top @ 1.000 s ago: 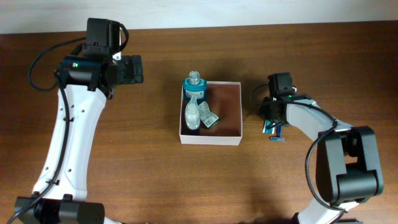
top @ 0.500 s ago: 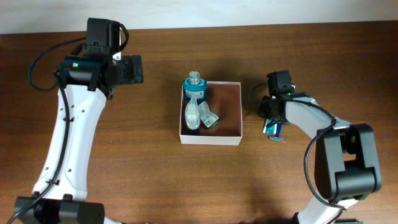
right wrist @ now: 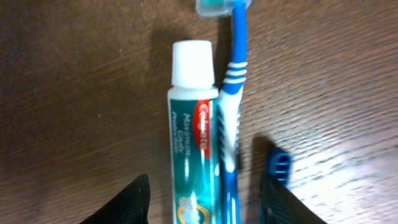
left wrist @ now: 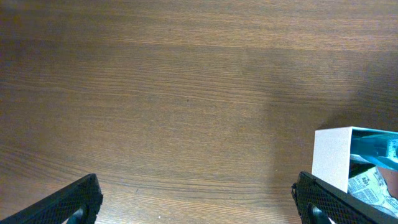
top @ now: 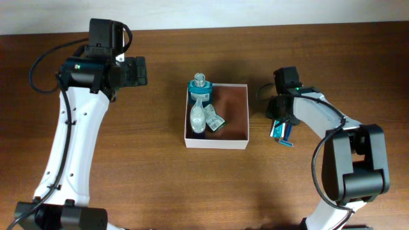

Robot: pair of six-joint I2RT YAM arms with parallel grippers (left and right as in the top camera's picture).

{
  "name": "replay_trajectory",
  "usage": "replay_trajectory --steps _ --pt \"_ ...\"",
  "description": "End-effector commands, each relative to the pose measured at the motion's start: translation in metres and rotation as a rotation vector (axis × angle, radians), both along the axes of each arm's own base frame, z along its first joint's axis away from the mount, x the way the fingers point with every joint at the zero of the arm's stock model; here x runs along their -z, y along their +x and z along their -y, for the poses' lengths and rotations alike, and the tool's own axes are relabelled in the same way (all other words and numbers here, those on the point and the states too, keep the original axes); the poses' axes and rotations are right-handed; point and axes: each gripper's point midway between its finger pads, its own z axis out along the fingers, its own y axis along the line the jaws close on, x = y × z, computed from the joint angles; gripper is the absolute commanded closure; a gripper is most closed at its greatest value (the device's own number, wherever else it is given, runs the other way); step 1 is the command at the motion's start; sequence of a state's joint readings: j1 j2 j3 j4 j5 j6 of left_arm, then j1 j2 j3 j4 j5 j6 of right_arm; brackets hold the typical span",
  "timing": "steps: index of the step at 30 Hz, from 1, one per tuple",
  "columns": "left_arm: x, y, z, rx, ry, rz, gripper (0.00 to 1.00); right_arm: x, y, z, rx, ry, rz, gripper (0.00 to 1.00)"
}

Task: Pack container
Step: 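Lower the right gripper around the toothpaste tube and toothbrush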

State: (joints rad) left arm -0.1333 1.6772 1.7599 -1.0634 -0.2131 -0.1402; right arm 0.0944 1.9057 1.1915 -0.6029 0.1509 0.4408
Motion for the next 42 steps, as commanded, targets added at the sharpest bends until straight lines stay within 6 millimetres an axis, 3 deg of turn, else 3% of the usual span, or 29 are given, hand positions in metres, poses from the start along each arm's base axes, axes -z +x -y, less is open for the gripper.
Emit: replay_trajectory --steps 1,9,18,28,42 --pt "-0.009 -0.001 -0.001 -0.012 -0.01 0.024 0.01 -0.005 0.007 0.007 -0.018 -0.063 0.004 0.51" --pt "-0.009 -0.001 -0.001 -0.012 -0.01 0.024 0.0 -0.009 0.006 0.01 -0.024 -0.078 0.003 0.51" --pt "-0.009 -0.001 -0.001 -0.012 -0.01 0.024 0.01 -0.024 0.009 -0.005 -0.08 -0.047 0.038 0.52" --pt "-0.009 -0.001 -0.001 -0.012 -0.01 0.024 0.01 -0.024 0.011 -0.016 -0.109 -0.046 0.046 0.7" --pt "-0.009 -0.001 -0.001 -0.012 -0.01 0.024 0.01 -0.023 0.013 -0.031 -0.129 0.037 0.056 0.7"
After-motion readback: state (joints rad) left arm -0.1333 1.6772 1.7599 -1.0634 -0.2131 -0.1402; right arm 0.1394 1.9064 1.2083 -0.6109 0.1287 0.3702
